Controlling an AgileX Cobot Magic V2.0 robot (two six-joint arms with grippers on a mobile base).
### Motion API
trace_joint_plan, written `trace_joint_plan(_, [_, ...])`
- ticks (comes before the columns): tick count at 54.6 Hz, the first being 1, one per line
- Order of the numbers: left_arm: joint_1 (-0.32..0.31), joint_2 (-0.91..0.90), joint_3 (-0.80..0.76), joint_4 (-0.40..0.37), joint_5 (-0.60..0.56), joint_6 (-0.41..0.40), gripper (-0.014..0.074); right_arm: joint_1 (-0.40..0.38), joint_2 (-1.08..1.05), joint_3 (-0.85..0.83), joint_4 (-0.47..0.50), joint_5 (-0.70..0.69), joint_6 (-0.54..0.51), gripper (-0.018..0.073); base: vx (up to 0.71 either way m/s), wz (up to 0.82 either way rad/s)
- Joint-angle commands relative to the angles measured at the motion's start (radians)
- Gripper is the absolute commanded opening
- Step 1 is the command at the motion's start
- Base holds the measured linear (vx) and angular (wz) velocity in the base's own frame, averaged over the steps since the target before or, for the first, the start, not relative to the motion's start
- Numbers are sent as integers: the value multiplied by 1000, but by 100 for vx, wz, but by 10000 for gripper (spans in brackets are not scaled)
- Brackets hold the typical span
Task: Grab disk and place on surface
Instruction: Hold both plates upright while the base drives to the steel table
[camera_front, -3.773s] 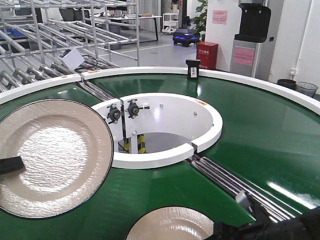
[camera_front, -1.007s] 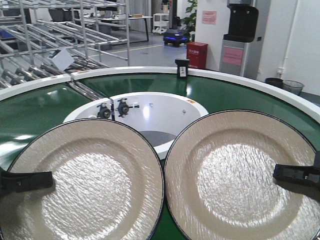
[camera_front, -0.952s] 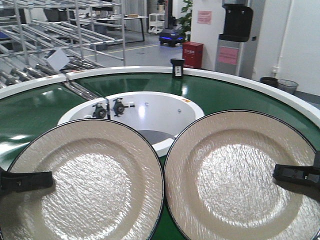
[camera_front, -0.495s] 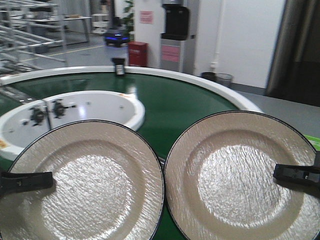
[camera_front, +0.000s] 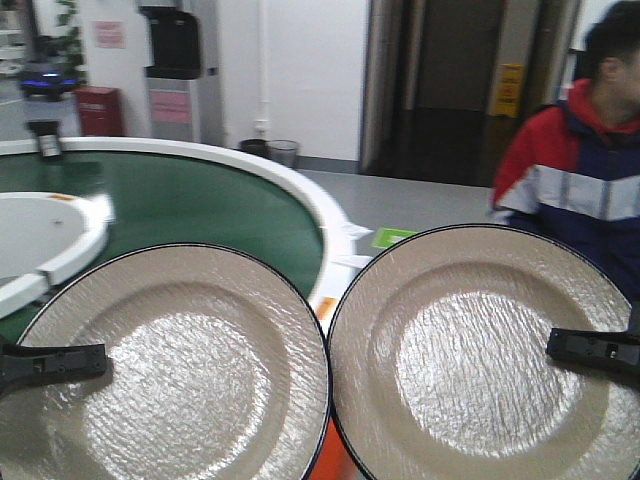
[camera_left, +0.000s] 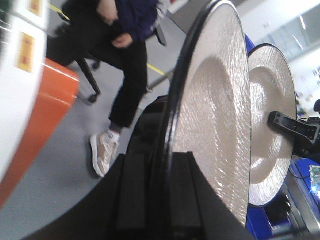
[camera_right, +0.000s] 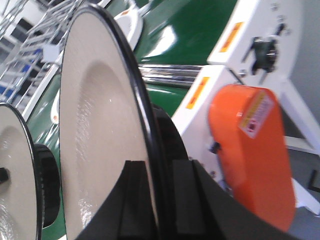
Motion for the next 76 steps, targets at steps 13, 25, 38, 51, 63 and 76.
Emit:
trace_joint_plan(13, [-5,-29,-33,-148,36,-14,-1,-6,-22,-33,123,-16,8,-9,-14,-64])
trace_joint_plan(25, [-5,-29,-33,-148,36,-14,-1,-6,-22,-33,123,-15,8,-9,-7,-60])
trace_joint_plan(38, [-5,-29,-33,-148,36,-14,-1,-6,-22,-33,123,-15,8,-9,0,-56])
trace_joint_plan(51, [-5,-29,-33,-148,36,-14,-1,-6,-22,-33,123,-12,8,-9,10,-58])
trace_joint_plan(63, [-5,-29,-33,-148,36,-14,-1,-6,-22,-33,123,-12,8,-9,18,-55])
trace_joint_plan(76, [-5,-29,-33,-148,36,-14,-1,-6,-22,-33,123,-12,8,-9,24,-39])
